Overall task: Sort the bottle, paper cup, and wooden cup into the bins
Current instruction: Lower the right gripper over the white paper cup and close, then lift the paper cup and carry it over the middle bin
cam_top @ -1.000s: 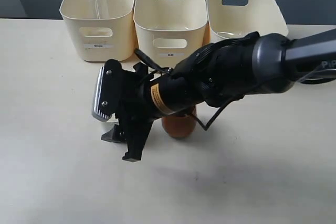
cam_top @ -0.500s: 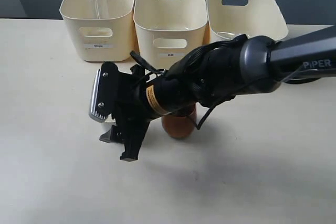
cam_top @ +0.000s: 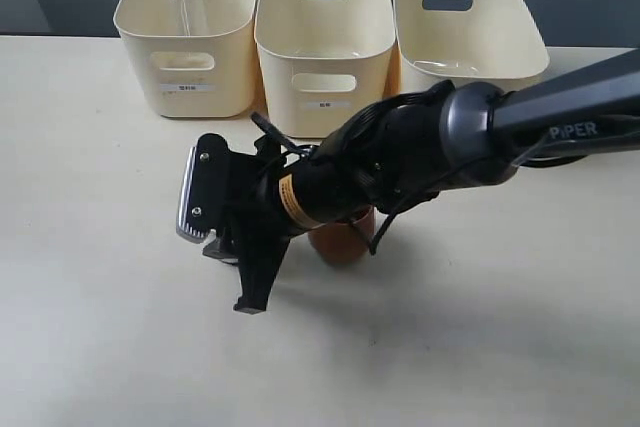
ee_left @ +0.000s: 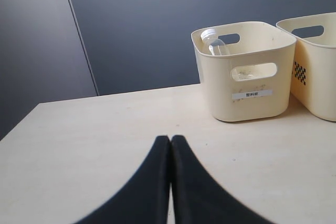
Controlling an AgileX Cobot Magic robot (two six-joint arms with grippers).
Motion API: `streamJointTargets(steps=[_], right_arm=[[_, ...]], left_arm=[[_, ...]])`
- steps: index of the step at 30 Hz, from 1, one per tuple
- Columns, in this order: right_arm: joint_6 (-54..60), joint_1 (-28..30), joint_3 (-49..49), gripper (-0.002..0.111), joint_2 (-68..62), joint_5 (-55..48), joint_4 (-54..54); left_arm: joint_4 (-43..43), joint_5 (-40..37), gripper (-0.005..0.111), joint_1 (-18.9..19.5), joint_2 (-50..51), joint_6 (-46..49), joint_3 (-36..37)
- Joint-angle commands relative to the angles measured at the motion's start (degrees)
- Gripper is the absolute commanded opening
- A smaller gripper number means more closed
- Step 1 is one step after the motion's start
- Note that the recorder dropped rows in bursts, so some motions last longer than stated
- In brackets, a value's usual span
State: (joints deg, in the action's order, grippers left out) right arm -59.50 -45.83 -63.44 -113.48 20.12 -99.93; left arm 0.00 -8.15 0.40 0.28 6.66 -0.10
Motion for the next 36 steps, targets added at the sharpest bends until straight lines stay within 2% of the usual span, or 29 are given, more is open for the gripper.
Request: streamJointTargets(steps=[1,8,16,19,23,32,36], right_arm=[[0.2,0.1,-0.3,0.000,0.0,-0.4,0.0],[0.2,0.1,-0.3,-0.001,1.6,-4.4,0.0],[0.2,0.1,-0.3,-0.001,13.7,-9.4,0.0],[0.2,0.3,-0.3,-0.001,18.8,-14.7,0.2],[-0.6,2.6,-0.3,-0.001,24.5,-18.3,1.5],[-0.6,10.0,-0.3,-0.001,26.9,-15.8,6.4],[-0.5,13.7,-0.6,-0.001,26.9,-10.4,9.4]], left_arm=[[0.0,0.4,0.000,0.0,-0.3,-0.1,0.1],[0.0,0.4,0.000,0.0,-0.3,-0.1,0.1],[0.0,0.4,0.000,0.0,-0.3,-0.1,0.1],[0.0,0.4,0.000,0.0,-0.3,-0.1,0.1],[0.0,0.4,0.000,0.0,-0.3,-0.1,0.1],[0.0,0.4,0.000,0.0,-0.3,-0.1,0.1],[0.0,0.4,0.000,0.0,-0.3,-0.1,0.1]])
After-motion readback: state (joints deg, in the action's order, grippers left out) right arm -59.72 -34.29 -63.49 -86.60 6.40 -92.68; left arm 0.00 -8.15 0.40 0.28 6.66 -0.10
